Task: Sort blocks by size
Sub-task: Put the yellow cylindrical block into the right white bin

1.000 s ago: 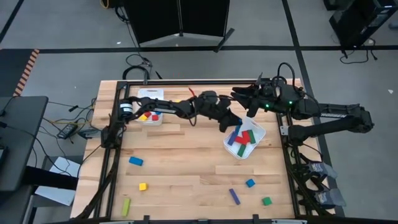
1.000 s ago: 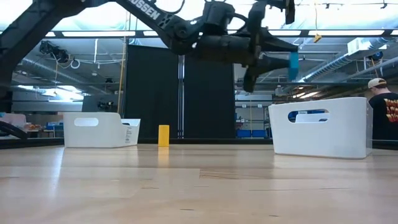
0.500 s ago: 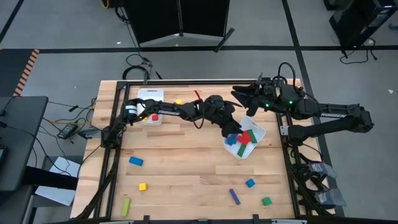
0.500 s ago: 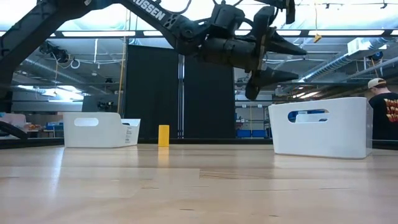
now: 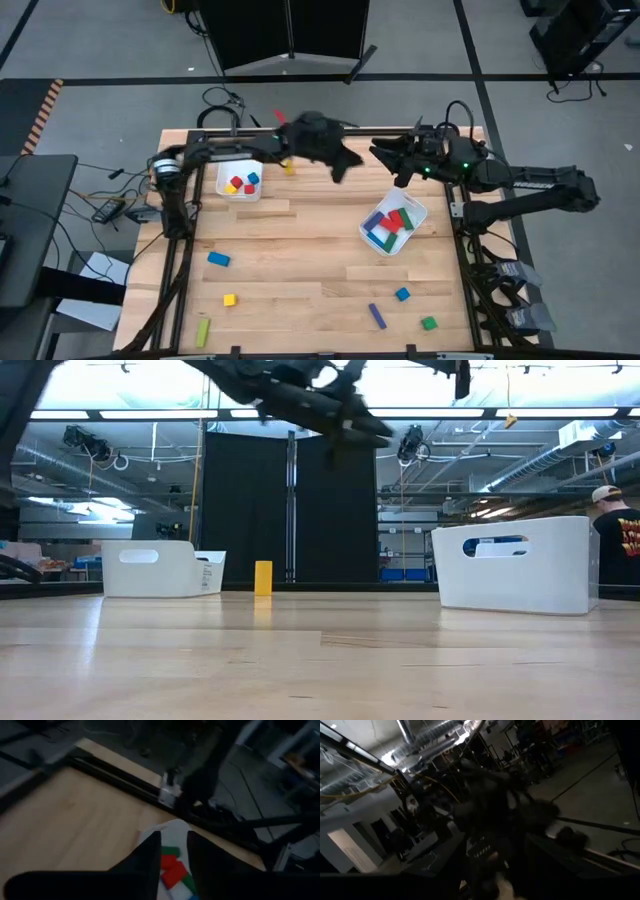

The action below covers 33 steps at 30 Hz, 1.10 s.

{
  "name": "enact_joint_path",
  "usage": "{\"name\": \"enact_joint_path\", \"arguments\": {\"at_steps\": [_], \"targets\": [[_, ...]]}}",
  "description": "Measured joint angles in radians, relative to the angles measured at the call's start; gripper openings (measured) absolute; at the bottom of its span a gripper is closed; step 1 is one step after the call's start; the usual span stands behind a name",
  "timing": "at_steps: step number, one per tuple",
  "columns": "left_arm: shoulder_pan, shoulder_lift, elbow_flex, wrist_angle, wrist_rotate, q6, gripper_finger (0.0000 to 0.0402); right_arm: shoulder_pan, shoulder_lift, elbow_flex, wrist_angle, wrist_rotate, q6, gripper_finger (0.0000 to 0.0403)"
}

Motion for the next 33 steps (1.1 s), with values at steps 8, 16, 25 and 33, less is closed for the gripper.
{"name": "enact_joint_path", "arguments": {"at_steps": [8,16,25,33], "targets": [[0.104,-0.384,-0.355,-0.017,-0.126,-0.015,0.0067,0.0,0.16,0.0,0.017,-0.005,0.013,0.0209],[0.136,-0.683,-0.536,-0.149,-0.282,-0.114,0.0068,-0.031,0.449,0.134,-0.025,-0.131,-0.005,0.0211],[0.19,-0.86,-0.542,-0.224,-0.332,-0.215,0.0068,-0.112,0.82,0.432,-0.237,-0.262,-0.18,0.0221],[0.203,-0.984,-0.542,-0.25,-0.35,-0.221,0.0068,-0.166,1.059,0.683,-0.375,-0.259,-0.367,0.0253]]}}
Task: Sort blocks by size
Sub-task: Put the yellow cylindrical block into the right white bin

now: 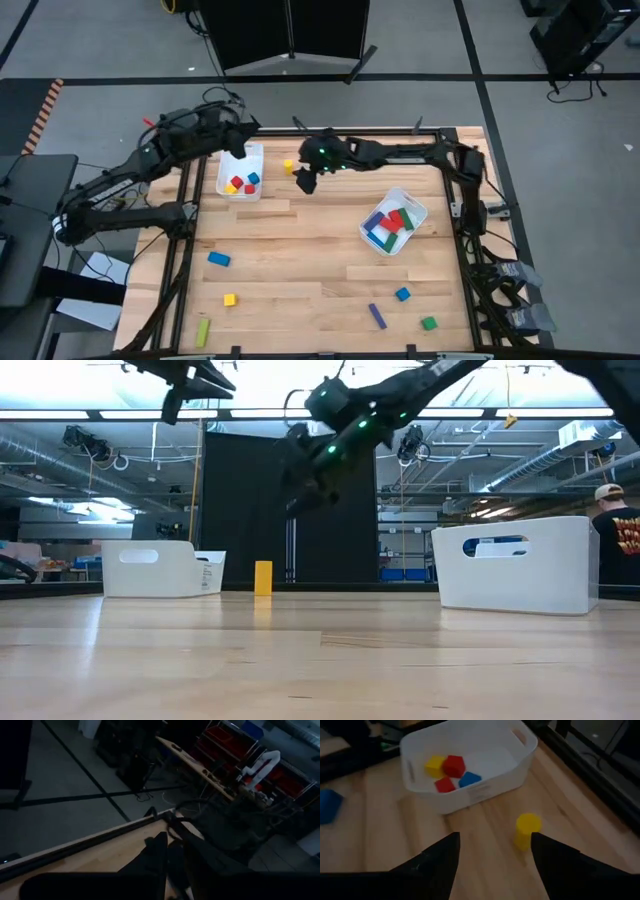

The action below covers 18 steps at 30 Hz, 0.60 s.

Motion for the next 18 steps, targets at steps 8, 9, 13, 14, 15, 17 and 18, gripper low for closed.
{"name": "enact_joint_path", "arguments": {"at_steps": [8,9,13,14,15,17,18], "targets": [[0.0,-0.066,0.0,-0.1,-0.029,-0.008,0.0068,-0.043,0.172,0.24,-0.162,-0.029,-0.044,0.0284],[0.0,-0.068,0.0,-0.104,-0.029,-0.008,0.0068,-0.047,0.192,0.269,-0.191,-0.035,-0.044,0.0286],[0.0,-0.072,0.0,-0.105,-0.029,-0.006,0.0068,-0.057,0.279,0.388,-0.312,-0.039,-0.044,0.0295],[0.0,-0.072,0.0,-0.106,-0.029,-0.002,0.0068,-0.058,0.298,0.416,-0.333,-0.04,-0.044,0.0297],[0.0,-0.072,0.0,-0.106,-0.029,0.002,0.0068,-0.058,0.316,0.442,-0.357,-0.039,-0.044,0.0298],[0.0,-0.072,0.0,-0.108,-0.029,0.005,0.0068,-0.058,0.348,0.49,-0.396,-0.034,-0.044,0.0299],[0.0,-0.072,0.0,-0.109,-0.029,0.005,0.0068,-0.058,0.363,0.513,-0.407,-0.029,-0.045,0.03]]}}
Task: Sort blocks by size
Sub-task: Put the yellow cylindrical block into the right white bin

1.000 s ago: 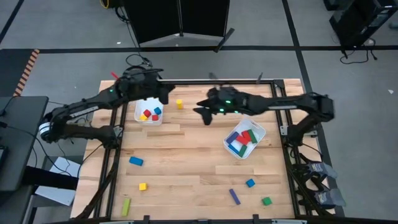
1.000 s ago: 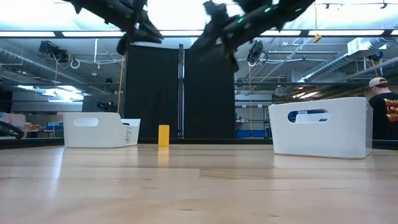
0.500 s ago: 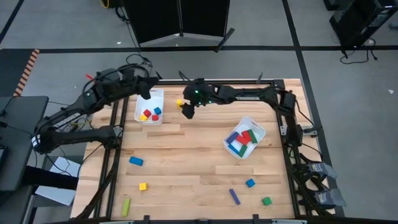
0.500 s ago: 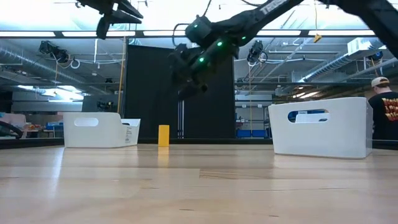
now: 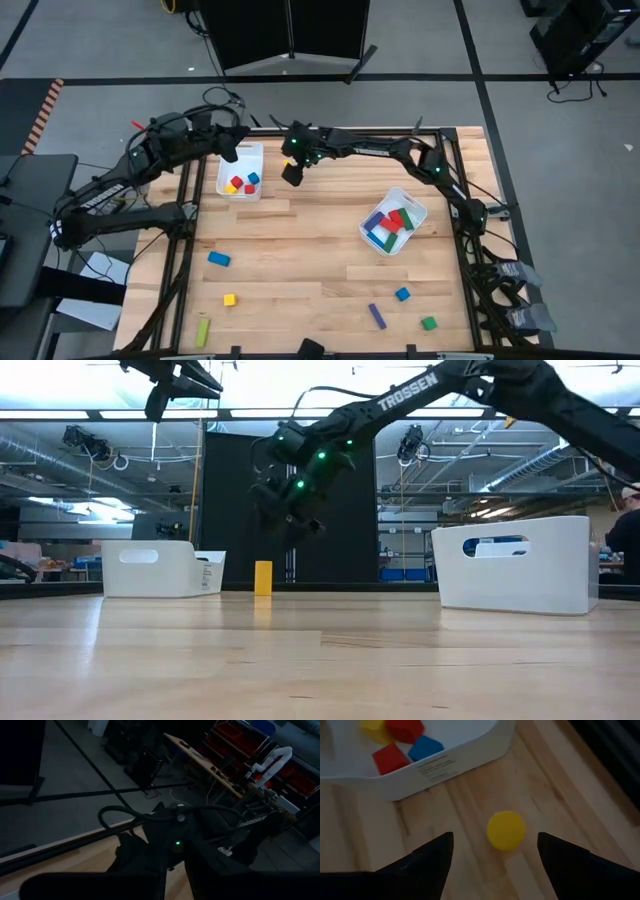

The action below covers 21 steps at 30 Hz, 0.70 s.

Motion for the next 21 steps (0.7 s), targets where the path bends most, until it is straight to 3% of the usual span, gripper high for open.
{"name": "enact_joint_path", "arguments": {"at_steps": [4,21], "targets": [[0.0,0.0,0.0,-0.02,-0.003,0.005,0.0068,0.002,0.031,0.065,-0.028,0.031,-0.013,0.03],[0.0,0.001,0.0,-0.031,-0.004,0.006,0.0068,-0.005,0.032,0.068,-0.103,0.018,-0.055,0.03]]}}
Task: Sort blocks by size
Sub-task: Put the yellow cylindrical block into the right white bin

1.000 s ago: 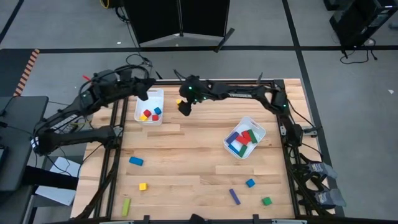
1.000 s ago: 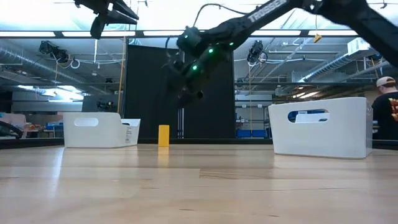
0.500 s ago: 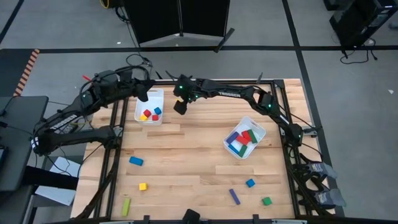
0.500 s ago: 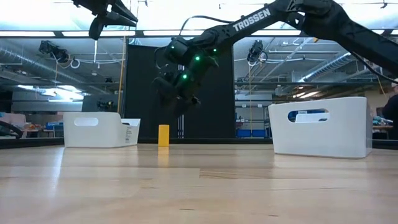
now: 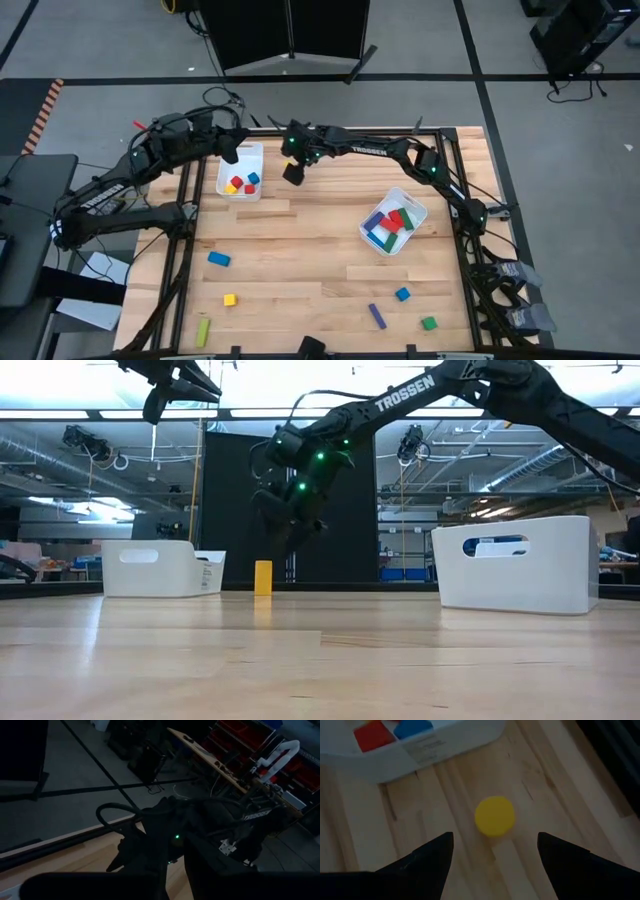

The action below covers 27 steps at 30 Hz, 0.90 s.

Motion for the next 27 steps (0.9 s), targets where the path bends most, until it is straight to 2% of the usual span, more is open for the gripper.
{"name": "enact_joint_path", "arguments": {"at_steps": [9,15,18,27], "targets": [[-0.001,0.0,0.0,-0.001,0.0,-0.022,0.0068,0.027,-0.007,-0.001,-0.019,0.006,-0.011,0.03],[-0.001,0.001,0.0,-0.023,0.0,-0.032,0.0068,0.051,0.008,0.124,-0.138,0.067,-0.04,0.0302],[-0.001,0.003,0.0,-0.021,0.0,-0.033,0.0068,0.051,0.016,0.15,-0.142,0.091,-0.058,0.0302],[-0.001,0.019,0.0,-0.017,0.01,-0.033,0.0068,-0.012,0.017,0.152,-0.159,0.056,-0.013,0.0303]]}}
